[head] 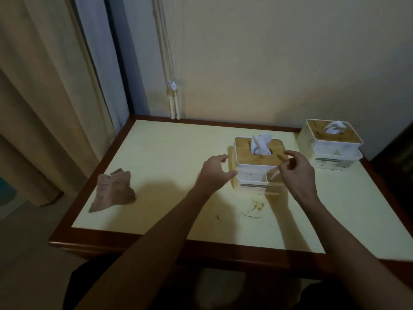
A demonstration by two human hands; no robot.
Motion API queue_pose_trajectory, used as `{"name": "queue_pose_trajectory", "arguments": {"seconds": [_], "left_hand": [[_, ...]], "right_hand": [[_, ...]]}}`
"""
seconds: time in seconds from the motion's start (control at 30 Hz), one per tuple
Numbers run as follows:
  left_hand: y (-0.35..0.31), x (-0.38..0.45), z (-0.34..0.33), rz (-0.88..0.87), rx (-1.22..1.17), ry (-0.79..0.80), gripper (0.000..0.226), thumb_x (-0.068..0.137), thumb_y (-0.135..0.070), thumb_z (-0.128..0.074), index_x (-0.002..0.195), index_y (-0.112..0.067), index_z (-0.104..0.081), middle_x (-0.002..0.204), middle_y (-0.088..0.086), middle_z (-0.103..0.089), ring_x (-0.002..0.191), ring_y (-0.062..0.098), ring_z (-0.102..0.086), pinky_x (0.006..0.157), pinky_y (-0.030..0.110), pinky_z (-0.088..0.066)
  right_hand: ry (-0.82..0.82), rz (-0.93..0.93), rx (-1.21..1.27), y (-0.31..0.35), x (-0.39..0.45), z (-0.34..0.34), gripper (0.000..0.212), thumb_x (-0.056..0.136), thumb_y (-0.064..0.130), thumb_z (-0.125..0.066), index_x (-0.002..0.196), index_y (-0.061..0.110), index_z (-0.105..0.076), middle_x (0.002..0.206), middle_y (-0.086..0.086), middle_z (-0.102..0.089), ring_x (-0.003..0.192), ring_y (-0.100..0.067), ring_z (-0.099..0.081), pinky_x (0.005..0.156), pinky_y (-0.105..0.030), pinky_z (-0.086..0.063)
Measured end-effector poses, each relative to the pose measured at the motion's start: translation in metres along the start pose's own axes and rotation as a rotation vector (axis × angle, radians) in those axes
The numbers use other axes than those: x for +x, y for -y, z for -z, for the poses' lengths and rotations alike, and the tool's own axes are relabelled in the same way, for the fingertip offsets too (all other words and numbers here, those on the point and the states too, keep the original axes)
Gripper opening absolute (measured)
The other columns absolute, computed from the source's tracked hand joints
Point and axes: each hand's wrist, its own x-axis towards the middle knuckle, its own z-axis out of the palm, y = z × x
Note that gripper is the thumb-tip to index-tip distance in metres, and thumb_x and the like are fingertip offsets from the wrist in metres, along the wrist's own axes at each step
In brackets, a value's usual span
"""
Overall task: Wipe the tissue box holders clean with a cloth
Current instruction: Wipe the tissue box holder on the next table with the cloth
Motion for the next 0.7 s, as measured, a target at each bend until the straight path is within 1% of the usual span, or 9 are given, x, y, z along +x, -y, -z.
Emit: {"name": "queue_pose_trajectory", "arguments": {"seconds": [0.07, 0.13, 0.23, 0.33, 0.4, 0.47, 0.53, 0.63, 0.7], "left_hand": [[-0.009, 0.009, -0.006, 0.033, -0.013, 0.031, 0.072, 0.079, -0.033, -0.075, 0.140, -0.011, -0.044, 0.139, 0.009, -0.050, 0.124, 0.024, -0.051, 0.100, 0.035, -0.042], [-0.015, 0.016, -0.011, 0.038, -0.056, 0.071, 0.074, 0.079, -0.031, -0.075, 0.141, -0.012, -0.042, 0.141, 0.008, -0.049, 0.124, 0.025, -0.050, 0.095, 0.031, -0.042], [-0.016, 0.022, -0.017, 0.016, -0.109, 0.119, 0.070, 0.079, -0.032, -0.076, 0.140, -0.020, -0.044, 0.138, 0.004, -0.053, 0.121, 0.025, -0.052, 0.085, 0.026, -0.041], [-0.012, 0.020, -0.022, -0.004, -0.159, 0.081, 0.077, 0.075, -0.044, -0.076, 0.142, -0.023, -0.043, 0.138, -0.001, -0.053, 0.121, 0.024, -0.052, 0.086, 0.030, -0.048], [-0.011, 0.017, -0.026, -0.006, -0.213, 0.039, 0.083, 0.070, -0.050, -0.076, 0.141, -0.022, -0.045, 0.131, -0.007, -0.056, 0.114, 0.022, -0.059, 0.085, 0.032, -0.055], [-0.009, 0.016, -0.031, -0.016, -0.266, 0.001, 0.074, 0.076, -0.035, -0.077, 0.140, -0.018, -0.046, 0.121, -0.011, -0.057, 0.105, 0.019, -0.064, 0.078, 0.026, -0.057], [-0.007, 0.017, -0.033, -0.039, -0.276, -0.014, 0.066, 0.080, -0.022, -0.075, 0.139, -0.015, -0.047, 0.119, -0.011, -0.056, 0.104, 0.013, -0.062, 0.075, 0.014, -0.054], [-0.006, 0.018, -0.032, -0.040, -0.282, 0.003, 0.066, 0.081, -0.023, -0.074, 0.140, -0.015, -0.046, 0.125, -0.009, -0.056, 0.108, 0.009, -0.056, 0.074, 0.007, -0.050], [-0.005, 0.018, -0.030, -0.037, -0.292, 0.007, 0.071, 0.079, -0.029, -0.075, 0.141, -0.014, -0.044, 0.132, -0.003, -0.056, 0.112, 0.011, -0.056, 0.075, 0.007, -0.049]], "right_hand": [[0.020, -0.056, -0.027, -0.010, 0.008, -0.002, 0.052, 0.084, 0.017, -0.060, 0.135, 0.014, -0.048, 0.117, -0.012, -0.051, 0.104, -0.025, -0.053, 0.079, -0.027, -0.045], [0.104, -0.132, -0.081, -0.018, 0.016, -0.005, 0.069, 0.082, 0.019, -0.067, 0.143, 0.014, -0.036, 0.136, -0.016, -0.036, 0.126, -0.031, -0.035, 0.101, -0.042, -0.039], [0.240, -0.153, -0.090, -0.027, 0.022, -0.006, 0.082, 0.083, 0.032, -0.070, 0.148, 0.015, -0.024, 0.150, -0.012, -0.023, 0.139, -0.031, -0.020, 0.110, -0.050, -0.027], [0.319, -0.080, 0.041, -0.037, 0.024, -0.004, 0.073, 0.080, 0.037, -0.072, 0.141, 0.019, -0.036, 0.135, -0.008, -0.039, 0.125, -0.024, -0.040, 0.103, -0.042, -0.039], [0.336, -0.074, 0.115, -0.043, 0.024, 0.001, 0.070, 0.079, 0.039, -0.073, 0.138, 0.023, -0.041, 0.131, 0.000, -0.045, 0.116, -0.016, -0.048, 0.095, -0.036, -0.044], [0.333, -0.091, 0.173, -0.049, 0.025, 0.003, 0.072, 0.078, 0.042, -0.074, 0.140, 0.026, -0.042, 0.135, 0.000, -0.049, 0.116, -0.016, -0.051, 0.091, -0.035, -0.048], [0.328, -0.109, 0.237, -0.052, 0.025, 0.005, 0.069, 0.080, 0.034, -0.074, 0.140, 0.023, -0.043, 0.134, -0.001, -0.051, 0.116, -0.016, -0.051, 0.083, -0.027, -0.047], [0.345, -0.118, 0.305, -0.050, 0.024, 0.008, 0.055, 0.082, 0.027, -0.072, 0.134, 0.023, -0.051, 0.127, -0.003, -0.055, 0.112, -0.014, -0.051, 0.073, -0.021, -0.045], [0.352, -0.104, 0.313, -0.048, 0.023, 0.007, 0.049, 0.083, 0.027, -0.071, 0.129, 0.025, -0.055, 0.124, -0.003, -0.054, 0.113, -0.017, -0.051, 0.078, -0.026, -0.044]]}}
